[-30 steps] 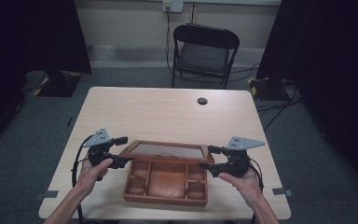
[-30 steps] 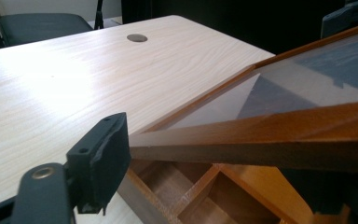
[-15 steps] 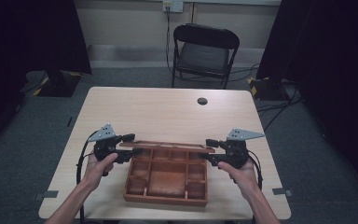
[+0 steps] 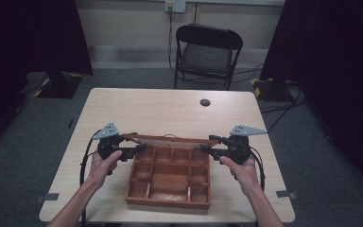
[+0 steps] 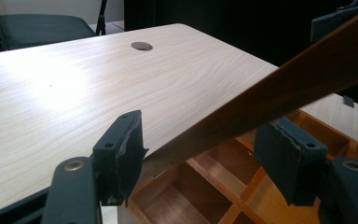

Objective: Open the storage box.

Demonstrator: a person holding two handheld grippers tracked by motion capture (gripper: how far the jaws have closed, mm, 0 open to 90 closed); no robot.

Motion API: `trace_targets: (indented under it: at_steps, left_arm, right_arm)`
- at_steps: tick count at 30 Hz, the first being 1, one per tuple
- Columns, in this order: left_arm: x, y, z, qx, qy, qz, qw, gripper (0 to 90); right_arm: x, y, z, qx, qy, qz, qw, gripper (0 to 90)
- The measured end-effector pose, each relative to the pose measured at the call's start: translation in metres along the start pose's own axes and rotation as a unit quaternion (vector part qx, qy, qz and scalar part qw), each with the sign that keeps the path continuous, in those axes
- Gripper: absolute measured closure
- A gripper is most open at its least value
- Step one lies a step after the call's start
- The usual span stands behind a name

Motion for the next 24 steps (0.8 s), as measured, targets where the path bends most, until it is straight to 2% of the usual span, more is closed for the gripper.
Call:
trace_targets:
  at_steps: [3, 6, 8, 13, 16, 18, 24]
  left_arm:
    - [0.000, -0.002, -0.002, 0.002, 0.004, 0.004, 1.0000, 33.7]
    - [0.001, -0.004, -0.002, 0.014, 0.006, -0.005, 0.9999, 32.9]
    - [0.001, -0.005, -0.002, 0.020, 0.007, -0.001, 0.9998, 32.8]
    - [0.000, -0.005, -0.005, 0.001, 0.007, -0.016, 0.9998, 33.3]
    - [-0.003, -0.005, -0.007, 0.001, -0.003, -0.020, 0.9998, 33.2]
    - [-0.006, -0.005, -0.009, 0.001, -0.006, -0.031, 0.9995, 33.8]
    - [-0.007, -0.007, -0.011, -0.003, -0.004, -0.020, 0.9998, 36.5]
  right_arm:
    - [0.000, 0.004, -0.002, 0.001, -0.001, -0.002, 1.0000, 38.2]
    - [0.001, 0.008, -0.006, 0.002, -0.001, -0.005, 1.0000, 39.8]
    - [0.002, 0.009, -0.006, 0.003, -0.003, -0.005, 1.0000, 41.7]
    - [0.004, 0.014, -0.010, 0.007, -0.002, -0.008, 0.9999, 44.7]
    - [0.003, 0.018, -0.012, 0.011, 0.000, -0.010, 0.9999, 45.6]
    - [0.002, 0.020, -0.013, 0.012, 0.002, -0.010, 0.9999, 46.3]
    - [0.002, 0.027, -0.015, 0.011, 0.008, -0.016, 0.9998, 46.9]
Point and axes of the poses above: each handheld gripper's, and its own axes: z roughly backward along the jaws, x roughly out of its underside, y roughly to its right, the point moved 5 cm from there along -z, roughly forward along the jaws, and after that the axes turned 13 degrees about -x, right-handed, at the moved point
